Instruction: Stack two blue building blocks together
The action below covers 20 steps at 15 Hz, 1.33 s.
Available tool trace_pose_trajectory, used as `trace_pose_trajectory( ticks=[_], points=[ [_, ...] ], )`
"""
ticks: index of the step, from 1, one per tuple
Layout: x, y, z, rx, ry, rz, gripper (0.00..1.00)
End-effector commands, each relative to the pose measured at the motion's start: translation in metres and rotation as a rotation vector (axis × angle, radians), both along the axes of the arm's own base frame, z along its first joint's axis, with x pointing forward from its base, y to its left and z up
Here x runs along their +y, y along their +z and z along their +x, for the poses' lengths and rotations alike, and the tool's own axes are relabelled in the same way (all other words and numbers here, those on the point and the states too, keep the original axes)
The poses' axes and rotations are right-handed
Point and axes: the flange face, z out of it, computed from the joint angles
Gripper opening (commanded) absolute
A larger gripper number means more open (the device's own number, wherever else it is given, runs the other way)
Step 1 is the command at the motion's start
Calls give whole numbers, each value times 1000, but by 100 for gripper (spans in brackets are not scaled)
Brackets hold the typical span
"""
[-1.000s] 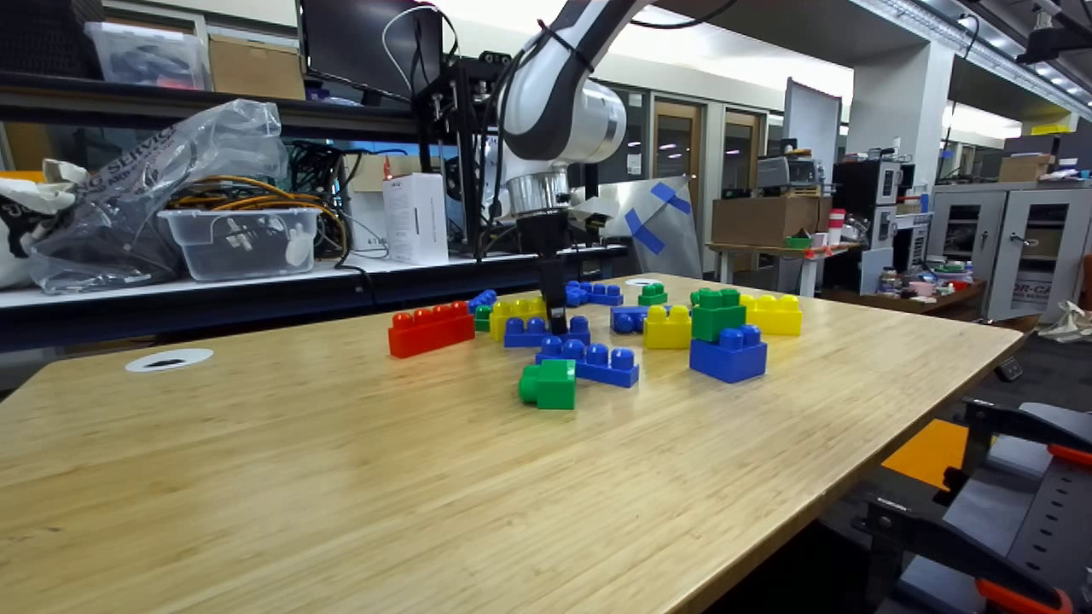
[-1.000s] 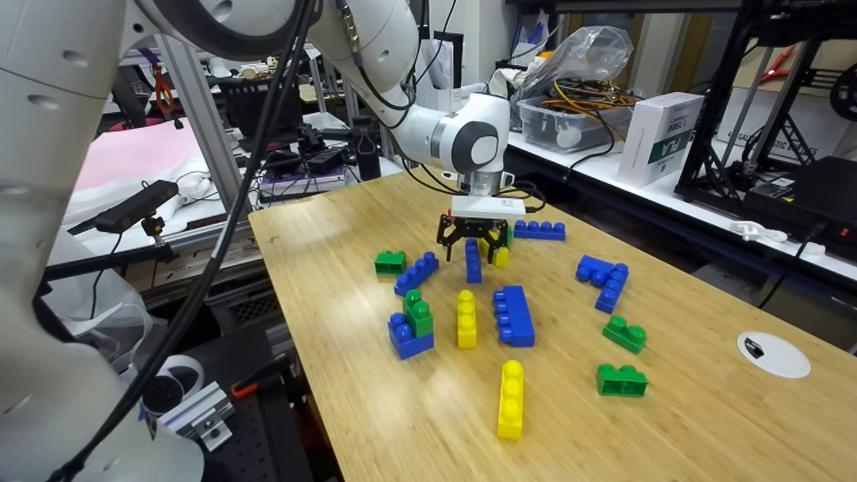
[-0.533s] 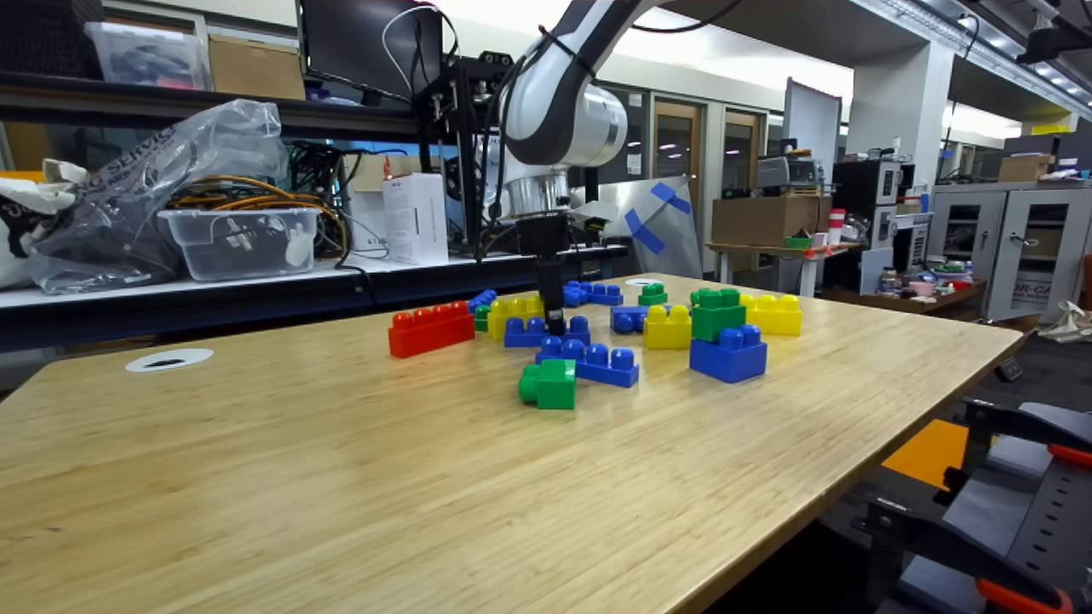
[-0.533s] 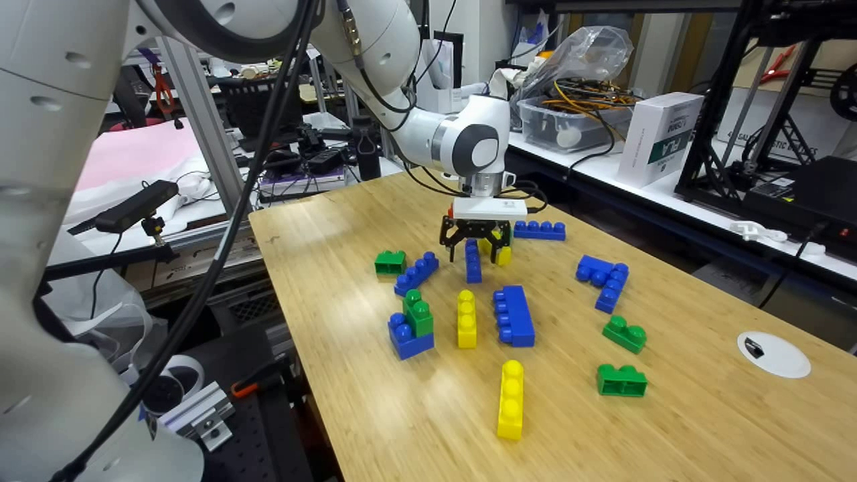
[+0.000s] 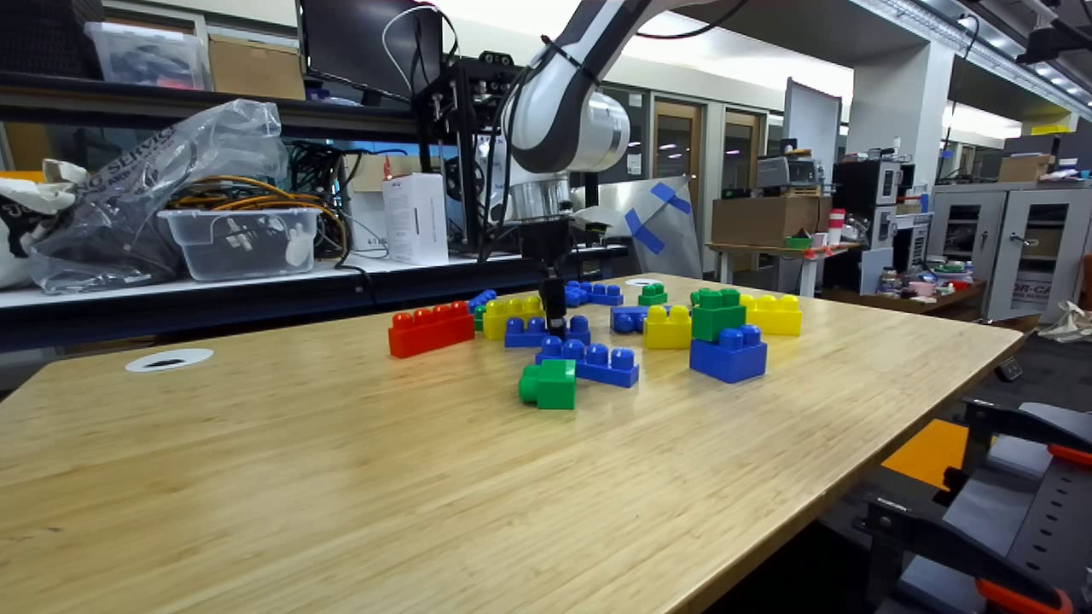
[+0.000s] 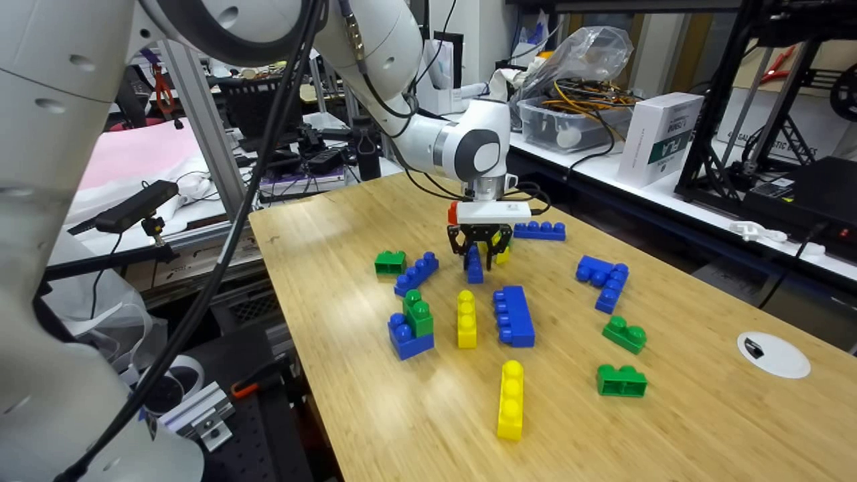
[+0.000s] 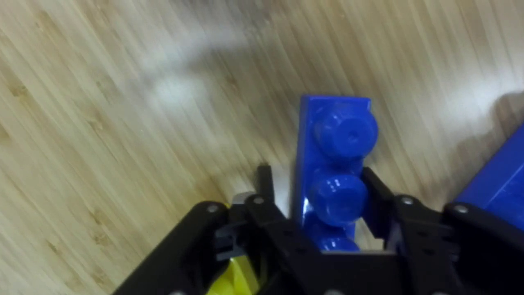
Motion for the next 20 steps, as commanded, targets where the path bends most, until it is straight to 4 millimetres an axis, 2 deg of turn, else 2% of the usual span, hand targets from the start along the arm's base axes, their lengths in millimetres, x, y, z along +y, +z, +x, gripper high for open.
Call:
trace_pose_trajectory(
  ticks=[1, 3, 6, 10, 15, 20],
  points=[
    [-2, -6, -2, -23, 26, -8, 23],
    [-3, -4, -2, -33, 19, -8, 10],
    [-2, 4, -4, -37, -7, -2, 10],
    [3, 25, -13, -45, -71, 18, 10],
    [11, 64, -38, -59, -159, 27, 10],
    [13, 86, -70, -56, -205, 18, 10]
  ],
)
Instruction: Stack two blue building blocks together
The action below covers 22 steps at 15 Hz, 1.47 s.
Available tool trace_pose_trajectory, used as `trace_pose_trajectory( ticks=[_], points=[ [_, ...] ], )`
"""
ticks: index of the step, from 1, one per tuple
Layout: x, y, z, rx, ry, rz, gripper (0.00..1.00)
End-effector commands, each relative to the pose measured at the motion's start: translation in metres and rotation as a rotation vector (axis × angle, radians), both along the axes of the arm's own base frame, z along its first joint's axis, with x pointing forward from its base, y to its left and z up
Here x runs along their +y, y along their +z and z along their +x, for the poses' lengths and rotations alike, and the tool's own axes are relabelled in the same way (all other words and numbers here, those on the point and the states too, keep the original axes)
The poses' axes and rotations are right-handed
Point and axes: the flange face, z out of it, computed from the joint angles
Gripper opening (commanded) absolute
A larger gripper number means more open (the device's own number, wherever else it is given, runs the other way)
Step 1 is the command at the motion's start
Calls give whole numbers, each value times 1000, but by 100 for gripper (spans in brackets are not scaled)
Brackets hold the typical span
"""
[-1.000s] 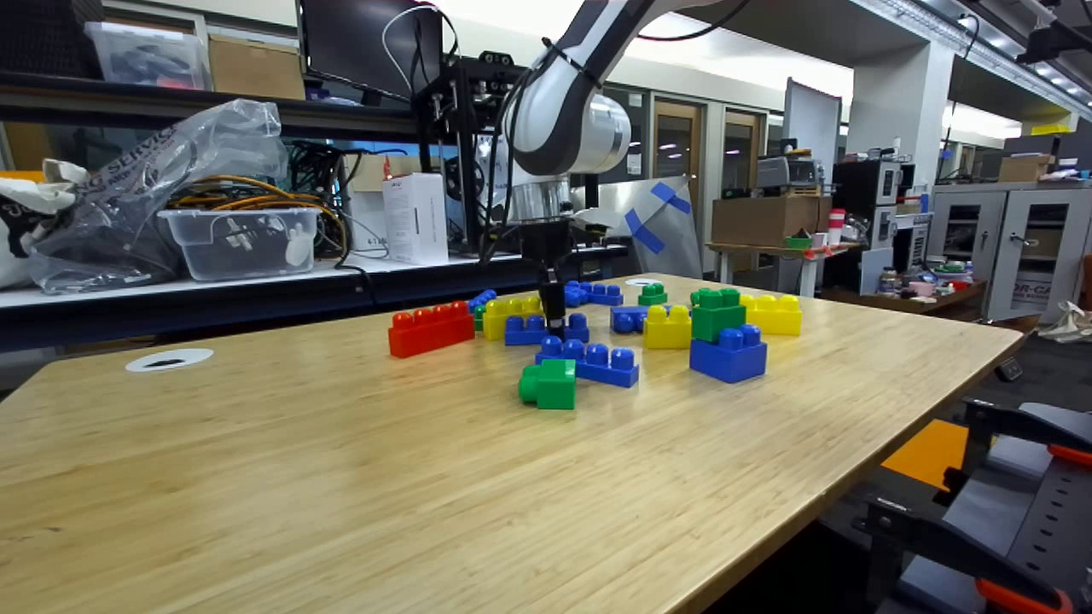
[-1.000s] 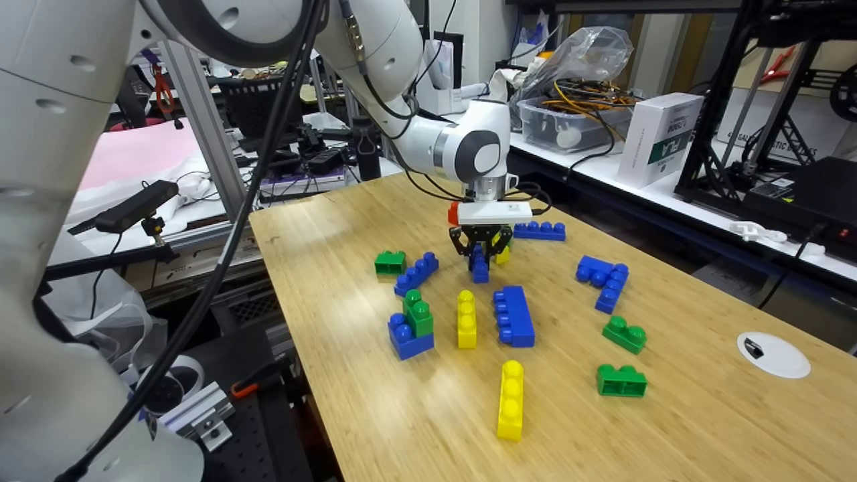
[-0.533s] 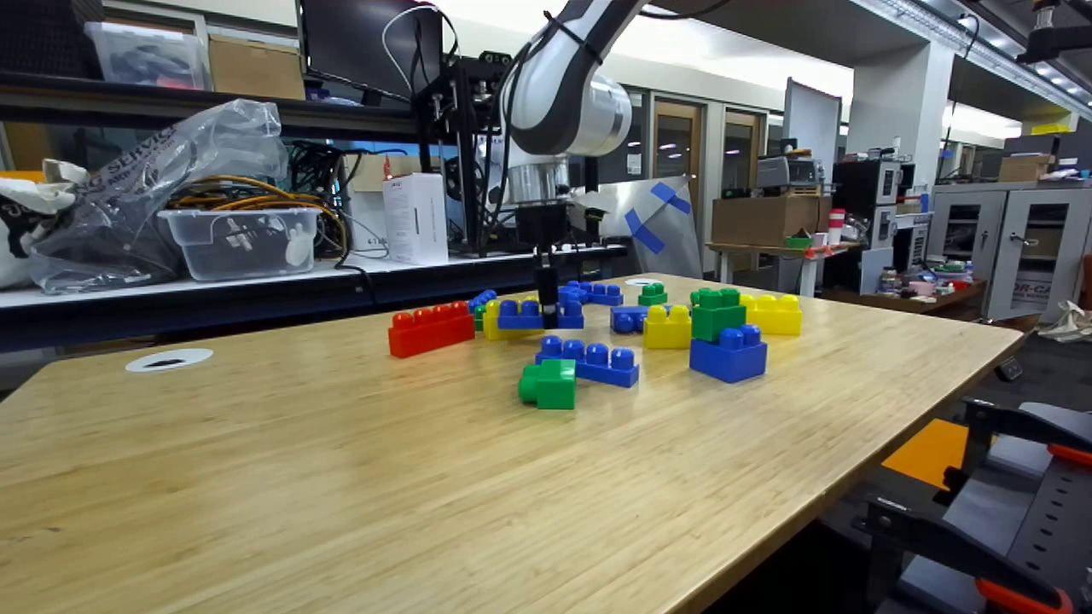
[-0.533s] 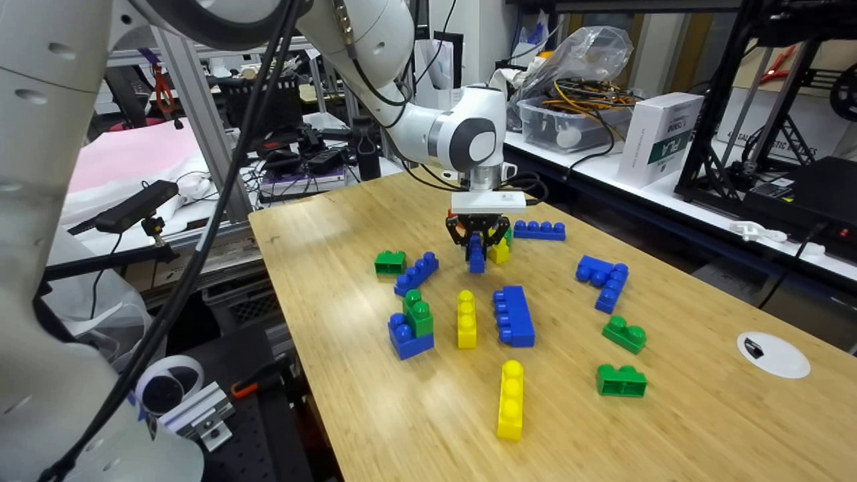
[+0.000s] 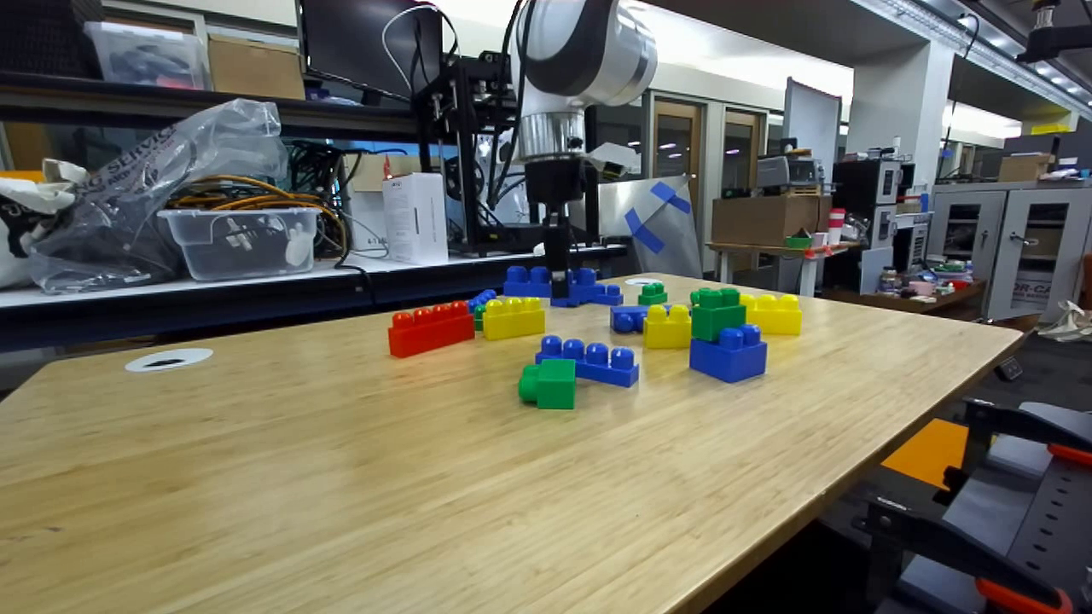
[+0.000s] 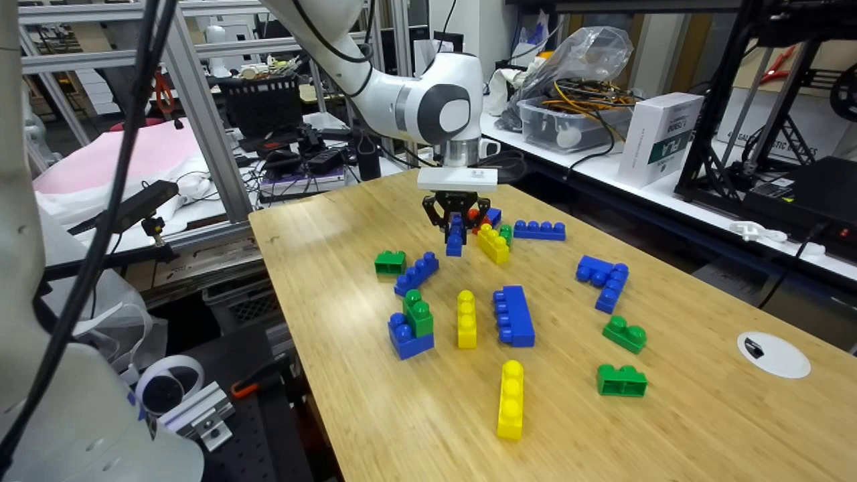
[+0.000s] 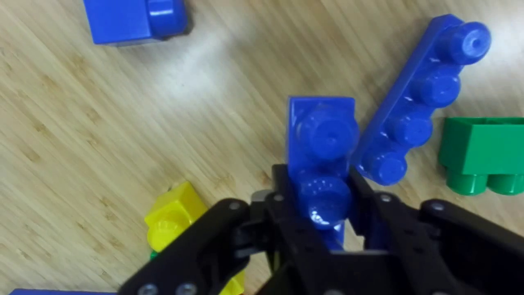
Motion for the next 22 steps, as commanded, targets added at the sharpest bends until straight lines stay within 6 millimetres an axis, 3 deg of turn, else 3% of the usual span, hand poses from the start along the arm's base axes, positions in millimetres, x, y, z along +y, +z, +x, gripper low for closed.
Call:
trace_pose_trajectory(
  ticks=[1, 8, 22],
  points=[
    [-3, 11, -26, 2, -38, 2, 10],
    [5, 12, -55, 35, -127, 8, 10],
    [8, -13, -75, 116, -380, 41, 10]
  ],
)
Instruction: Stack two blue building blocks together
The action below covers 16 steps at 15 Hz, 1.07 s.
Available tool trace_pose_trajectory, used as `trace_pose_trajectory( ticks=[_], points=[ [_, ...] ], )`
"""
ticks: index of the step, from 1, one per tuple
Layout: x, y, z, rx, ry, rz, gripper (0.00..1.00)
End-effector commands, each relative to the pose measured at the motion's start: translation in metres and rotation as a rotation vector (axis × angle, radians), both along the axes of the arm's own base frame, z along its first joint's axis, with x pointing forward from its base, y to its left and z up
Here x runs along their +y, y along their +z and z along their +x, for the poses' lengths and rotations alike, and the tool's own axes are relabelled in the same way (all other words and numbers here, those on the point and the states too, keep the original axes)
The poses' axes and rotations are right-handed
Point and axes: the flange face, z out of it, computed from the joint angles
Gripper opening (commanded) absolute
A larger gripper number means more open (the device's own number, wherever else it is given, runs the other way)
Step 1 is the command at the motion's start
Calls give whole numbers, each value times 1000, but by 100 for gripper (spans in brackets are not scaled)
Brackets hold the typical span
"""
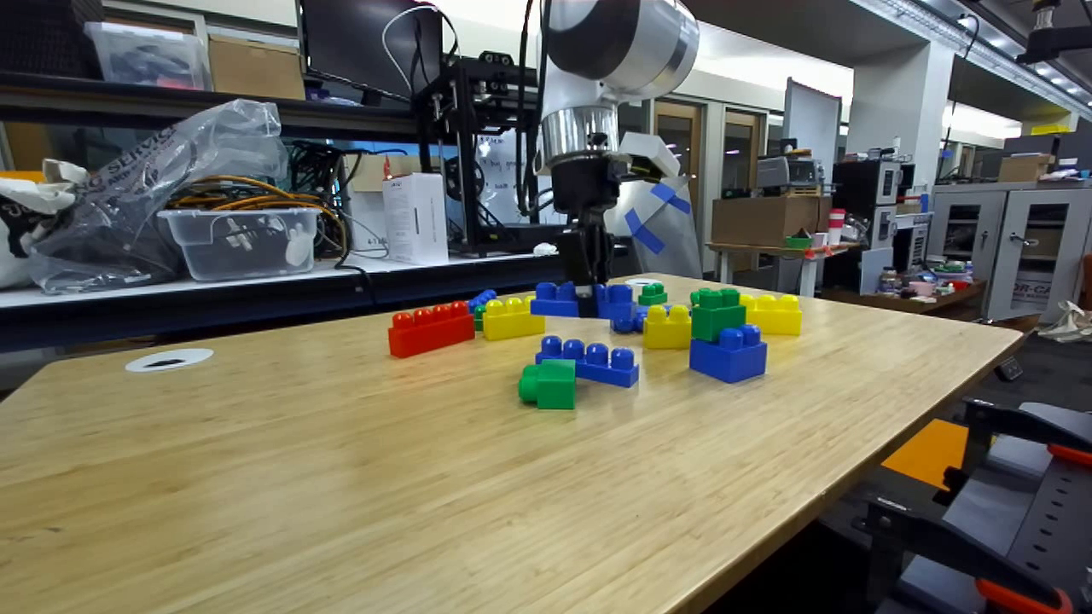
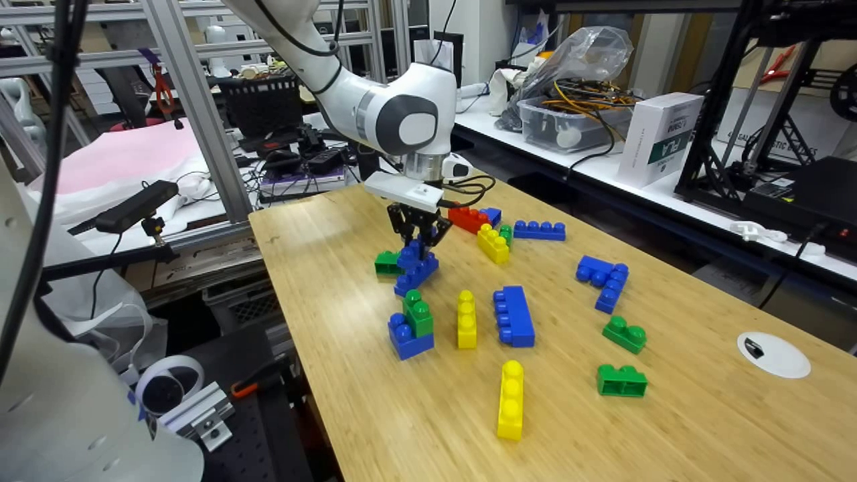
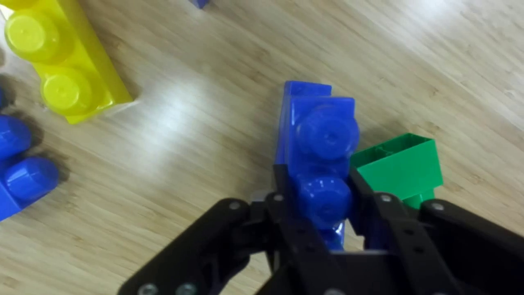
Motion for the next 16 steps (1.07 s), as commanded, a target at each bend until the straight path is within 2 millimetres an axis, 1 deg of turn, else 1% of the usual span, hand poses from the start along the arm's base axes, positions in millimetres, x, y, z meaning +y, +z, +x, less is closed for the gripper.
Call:
trace_pose_trajectory(
  ticks=[1, 7, 12, 16],
  points=[
    [-1, -4, -7, 3, -50, 0, 10],
    [1, -13, -14, 19, -91, -14, 10],
    [0, -19, -15, 12, -100, -20, 10],
    [-1, -23, -11, -3, -92, -20, 10]
  ],
)
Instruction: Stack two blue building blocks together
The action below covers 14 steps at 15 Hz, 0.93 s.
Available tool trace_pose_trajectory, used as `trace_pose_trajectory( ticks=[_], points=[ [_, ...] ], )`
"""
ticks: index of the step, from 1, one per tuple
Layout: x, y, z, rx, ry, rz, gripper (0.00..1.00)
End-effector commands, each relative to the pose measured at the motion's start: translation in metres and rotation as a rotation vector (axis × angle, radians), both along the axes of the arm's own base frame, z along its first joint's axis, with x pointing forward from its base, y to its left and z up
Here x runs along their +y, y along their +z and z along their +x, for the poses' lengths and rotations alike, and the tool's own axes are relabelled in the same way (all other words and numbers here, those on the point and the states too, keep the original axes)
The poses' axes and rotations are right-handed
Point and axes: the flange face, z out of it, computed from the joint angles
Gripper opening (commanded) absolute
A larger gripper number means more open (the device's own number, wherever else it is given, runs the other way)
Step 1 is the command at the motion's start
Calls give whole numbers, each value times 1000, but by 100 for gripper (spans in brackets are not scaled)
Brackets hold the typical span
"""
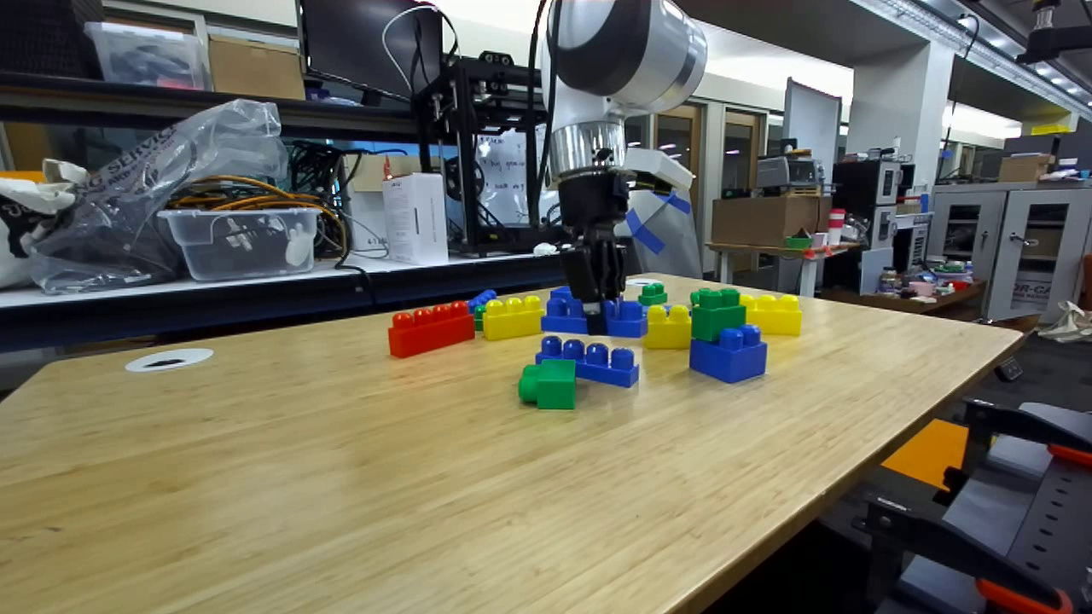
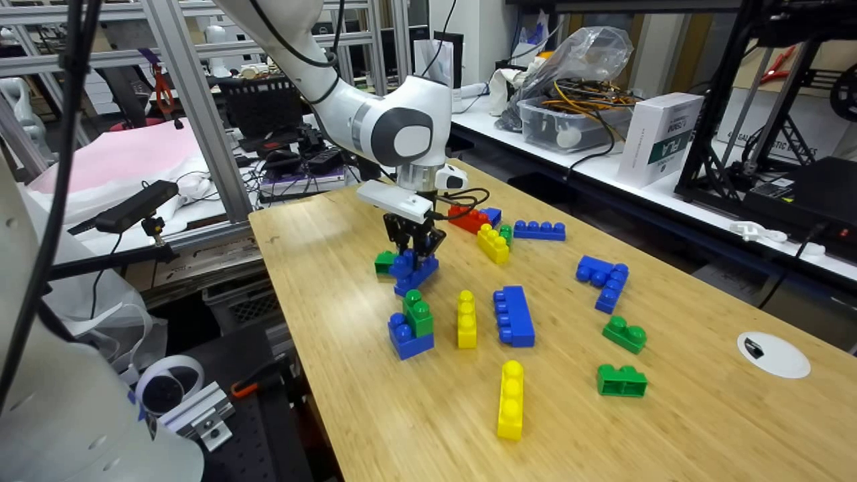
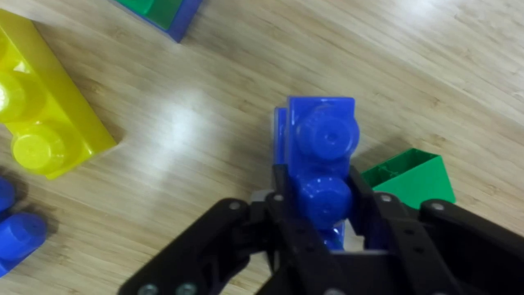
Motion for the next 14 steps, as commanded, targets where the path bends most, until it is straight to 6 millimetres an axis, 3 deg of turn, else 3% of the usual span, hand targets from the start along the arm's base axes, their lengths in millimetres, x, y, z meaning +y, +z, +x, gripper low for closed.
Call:
trace_pose_trajectory(
  ticks=[1, 14],
  points=[
    [-2, -6, 2, -36, -6, -3, 10],
    [5, -16, 2, -27, -36, -14, 10]
  ],
)
